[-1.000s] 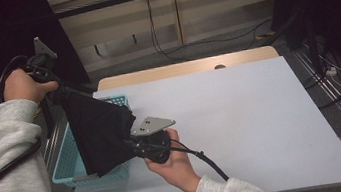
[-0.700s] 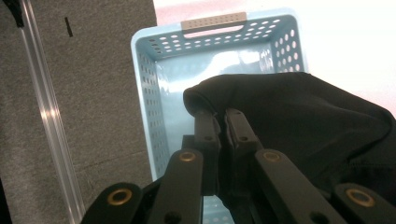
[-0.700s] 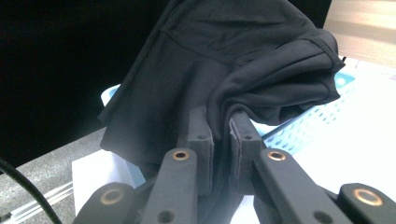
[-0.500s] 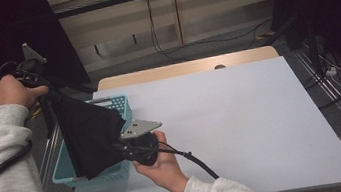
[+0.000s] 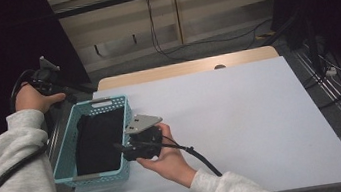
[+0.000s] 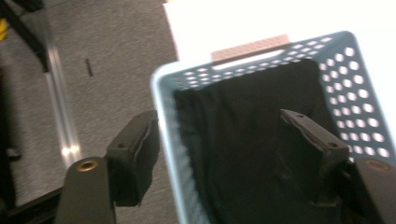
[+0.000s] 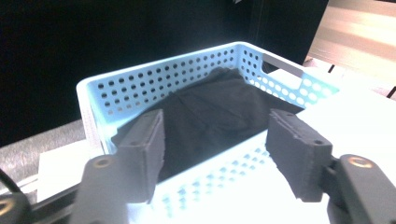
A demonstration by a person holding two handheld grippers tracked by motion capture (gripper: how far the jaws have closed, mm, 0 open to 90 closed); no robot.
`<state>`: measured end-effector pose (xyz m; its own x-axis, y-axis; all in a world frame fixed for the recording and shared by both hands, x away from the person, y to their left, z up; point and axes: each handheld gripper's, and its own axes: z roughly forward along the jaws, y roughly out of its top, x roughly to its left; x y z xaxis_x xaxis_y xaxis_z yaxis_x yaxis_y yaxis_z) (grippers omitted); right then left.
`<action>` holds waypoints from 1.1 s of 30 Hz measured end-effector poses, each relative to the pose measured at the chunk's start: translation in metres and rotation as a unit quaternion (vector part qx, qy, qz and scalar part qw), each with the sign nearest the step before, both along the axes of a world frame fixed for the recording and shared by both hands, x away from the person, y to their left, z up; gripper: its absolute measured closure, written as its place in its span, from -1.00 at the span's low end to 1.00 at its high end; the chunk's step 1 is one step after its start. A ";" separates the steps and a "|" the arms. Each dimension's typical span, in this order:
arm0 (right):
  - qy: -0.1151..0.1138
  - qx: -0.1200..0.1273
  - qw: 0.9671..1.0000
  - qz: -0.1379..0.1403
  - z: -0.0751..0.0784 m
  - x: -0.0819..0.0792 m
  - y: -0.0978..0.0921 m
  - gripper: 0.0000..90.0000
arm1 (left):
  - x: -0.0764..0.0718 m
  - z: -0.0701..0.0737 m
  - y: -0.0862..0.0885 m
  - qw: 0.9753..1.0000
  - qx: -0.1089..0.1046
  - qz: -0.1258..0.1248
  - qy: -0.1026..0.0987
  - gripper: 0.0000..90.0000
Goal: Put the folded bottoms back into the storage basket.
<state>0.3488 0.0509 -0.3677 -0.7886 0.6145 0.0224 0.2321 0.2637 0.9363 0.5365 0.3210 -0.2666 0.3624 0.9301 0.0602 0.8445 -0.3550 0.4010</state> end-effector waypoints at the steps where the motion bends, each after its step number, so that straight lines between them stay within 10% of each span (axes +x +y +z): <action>1: -0.003 -0.006 1.000 0.002 -0.001 -0.001 -0.006 -0.24 | -0.002 -0.001 -0.002 1.000 -0.004 -0.001 -0.001 -0.37; 33: 0.046 -0.030 0.997 -0.053 -0.051 0.001 -0.135 -0.59 | -0.038 -0.055 -0.024 0.997 -0.058 -0.055 -0.023 -0.55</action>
<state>0.3499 -0.0842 -0.4189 -0.7158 0.6963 0.0520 0.3455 0.2885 0.8930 0.4988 0.2969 -0.3219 0.4612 0.8869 -0.0266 0.7831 -0.3928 0.4821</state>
